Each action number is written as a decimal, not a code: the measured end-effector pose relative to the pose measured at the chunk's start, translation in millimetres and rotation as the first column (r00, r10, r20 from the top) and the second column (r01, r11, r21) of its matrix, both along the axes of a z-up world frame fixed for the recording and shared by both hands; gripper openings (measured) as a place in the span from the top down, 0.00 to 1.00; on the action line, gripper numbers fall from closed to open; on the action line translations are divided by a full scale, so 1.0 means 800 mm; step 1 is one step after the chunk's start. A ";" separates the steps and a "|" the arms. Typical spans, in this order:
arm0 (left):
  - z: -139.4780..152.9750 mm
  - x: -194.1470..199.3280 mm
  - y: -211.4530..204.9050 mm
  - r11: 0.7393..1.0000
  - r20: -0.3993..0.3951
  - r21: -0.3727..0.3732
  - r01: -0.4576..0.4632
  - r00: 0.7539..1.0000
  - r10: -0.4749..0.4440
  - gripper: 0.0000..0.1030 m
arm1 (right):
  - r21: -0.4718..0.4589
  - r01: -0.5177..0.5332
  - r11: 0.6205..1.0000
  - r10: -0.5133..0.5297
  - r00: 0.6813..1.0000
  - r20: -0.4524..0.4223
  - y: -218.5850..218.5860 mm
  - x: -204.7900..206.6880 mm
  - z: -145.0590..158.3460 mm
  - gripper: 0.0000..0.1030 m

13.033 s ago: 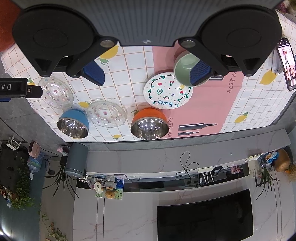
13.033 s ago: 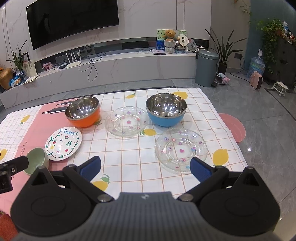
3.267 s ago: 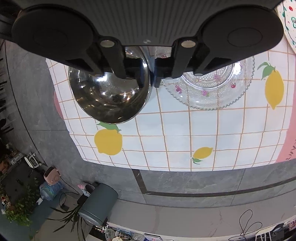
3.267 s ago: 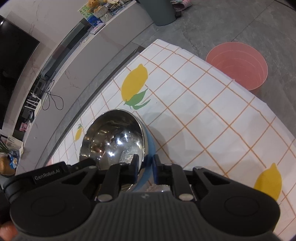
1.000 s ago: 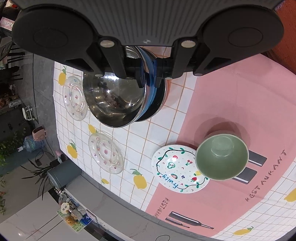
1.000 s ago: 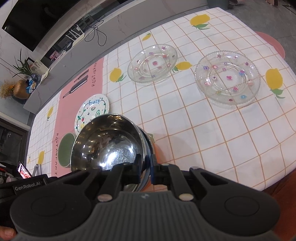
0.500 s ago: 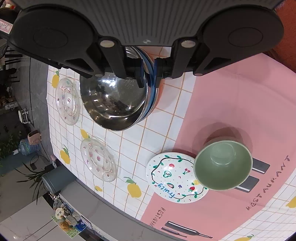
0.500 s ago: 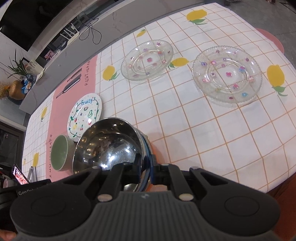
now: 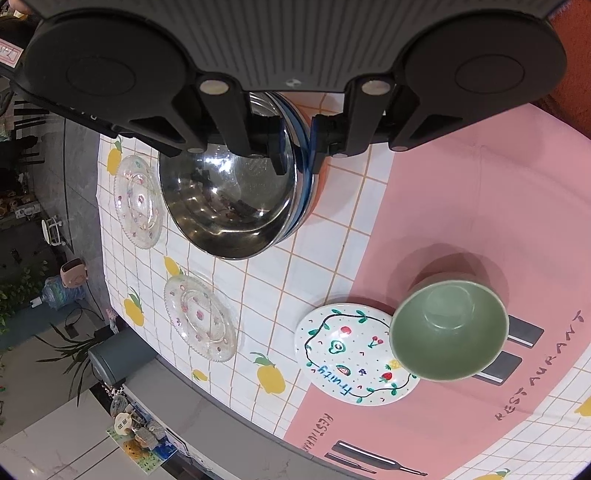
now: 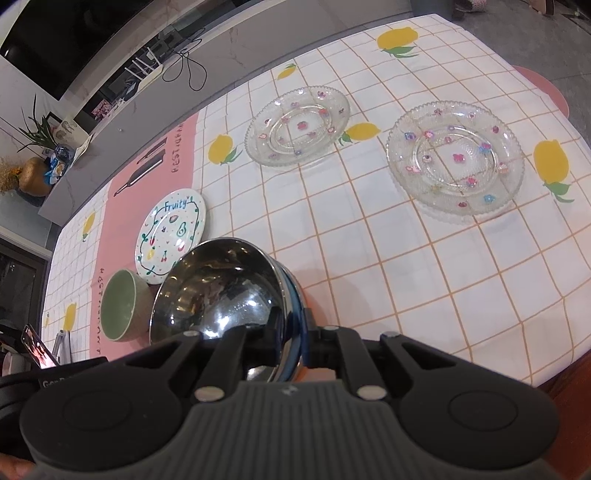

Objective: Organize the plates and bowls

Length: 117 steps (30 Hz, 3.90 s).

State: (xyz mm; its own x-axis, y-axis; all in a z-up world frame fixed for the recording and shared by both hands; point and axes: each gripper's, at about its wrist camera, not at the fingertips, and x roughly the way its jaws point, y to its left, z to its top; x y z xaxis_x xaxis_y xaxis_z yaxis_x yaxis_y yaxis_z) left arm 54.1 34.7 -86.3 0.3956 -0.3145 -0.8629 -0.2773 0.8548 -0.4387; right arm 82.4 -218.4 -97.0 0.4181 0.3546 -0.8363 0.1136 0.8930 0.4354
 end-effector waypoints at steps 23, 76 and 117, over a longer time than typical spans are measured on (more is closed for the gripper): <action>0.097 -0.008 -0.003 0.928 0.384 0.371 -0.006 0.911 -0.148 0.55 | -0.114 -0.088 0.990 0.119 0.944 0.307 0.039 -0.006 0.072 0.61; -0.075 0.195 0.198 0.997 -0.001 0.038 0.068 0.998 -0.068 0.73 | -0.052 -0.164 0.985 0.148 0.961 -0.235 0.190 0.262 -0.087 0.67; -0.016 0.200 0.164 0.994 0.062 0.090 0.068 0.995 -0.074 0.85 | 0.044 -0.155 0.987 0.159 0.979 -0.125 0.153 0.245 -0.037 0.90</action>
